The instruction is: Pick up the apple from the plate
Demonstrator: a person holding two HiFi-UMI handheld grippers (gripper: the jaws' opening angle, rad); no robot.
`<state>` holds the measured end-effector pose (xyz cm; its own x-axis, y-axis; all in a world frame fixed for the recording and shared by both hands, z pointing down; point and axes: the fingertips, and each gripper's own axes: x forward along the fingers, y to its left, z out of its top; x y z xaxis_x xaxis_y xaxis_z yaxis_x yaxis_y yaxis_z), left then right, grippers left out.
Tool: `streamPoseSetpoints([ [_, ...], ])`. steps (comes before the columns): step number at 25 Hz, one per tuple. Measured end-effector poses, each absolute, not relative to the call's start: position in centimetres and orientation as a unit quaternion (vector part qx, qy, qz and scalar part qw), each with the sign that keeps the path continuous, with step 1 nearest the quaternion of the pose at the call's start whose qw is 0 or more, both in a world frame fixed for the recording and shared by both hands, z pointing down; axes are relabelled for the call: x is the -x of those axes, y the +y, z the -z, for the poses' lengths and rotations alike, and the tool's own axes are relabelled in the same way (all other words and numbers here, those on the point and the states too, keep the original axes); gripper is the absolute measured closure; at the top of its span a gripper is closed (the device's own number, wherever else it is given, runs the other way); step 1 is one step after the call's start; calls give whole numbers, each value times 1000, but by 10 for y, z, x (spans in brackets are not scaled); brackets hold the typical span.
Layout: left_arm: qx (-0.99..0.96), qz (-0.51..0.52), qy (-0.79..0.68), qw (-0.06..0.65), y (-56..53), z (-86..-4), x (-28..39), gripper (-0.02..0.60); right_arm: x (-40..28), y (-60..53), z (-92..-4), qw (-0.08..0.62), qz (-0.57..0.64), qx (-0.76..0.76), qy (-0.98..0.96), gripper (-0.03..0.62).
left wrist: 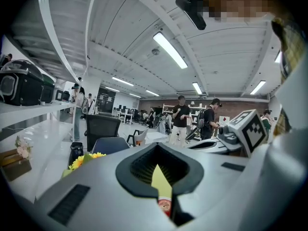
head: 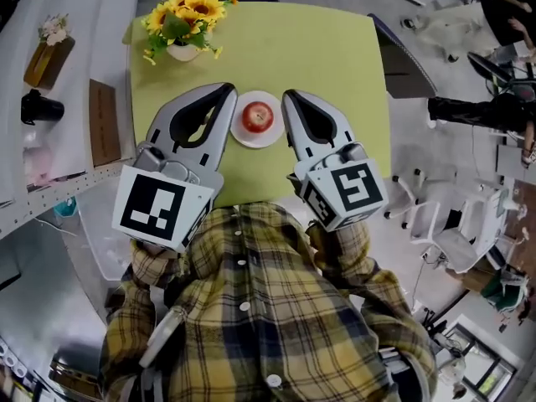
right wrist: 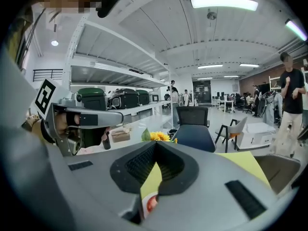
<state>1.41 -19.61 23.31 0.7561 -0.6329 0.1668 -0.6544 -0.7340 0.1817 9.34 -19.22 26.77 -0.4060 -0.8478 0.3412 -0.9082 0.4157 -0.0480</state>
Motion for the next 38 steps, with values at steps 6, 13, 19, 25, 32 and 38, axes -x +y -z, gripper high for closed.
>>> streamPoseSetpoints([
  [6, -924, -49, -360, 118, -204, -239, -7, 583, -88, -196, -283, 137, -114, -514, -839, 597],
  [13, -921, -55, -363, 131, -206, -253, -9, 583, -86, -193, -311, 144, -142, -493, -846, 595],
  [19, -919, -58, -362, 148, -206, -269, -9, 583, -84, -188, -340, 162, -169, -477, -847, 522],
  [25, -915, -64, -364, 161, -204, -282, -6, 583, -82, -182, -367, 179, -188, -468, -845, 448],
  [32, -912, -71, -365, 172, -203, -298, -3, 583, -81, -179, -395, 197, -200, -458, -844, 371],
  [38, -910, -80, -363, 183, -201, -311, -2, 583, -78, -175, -421, 219, -218, -436, -845, 299],
])
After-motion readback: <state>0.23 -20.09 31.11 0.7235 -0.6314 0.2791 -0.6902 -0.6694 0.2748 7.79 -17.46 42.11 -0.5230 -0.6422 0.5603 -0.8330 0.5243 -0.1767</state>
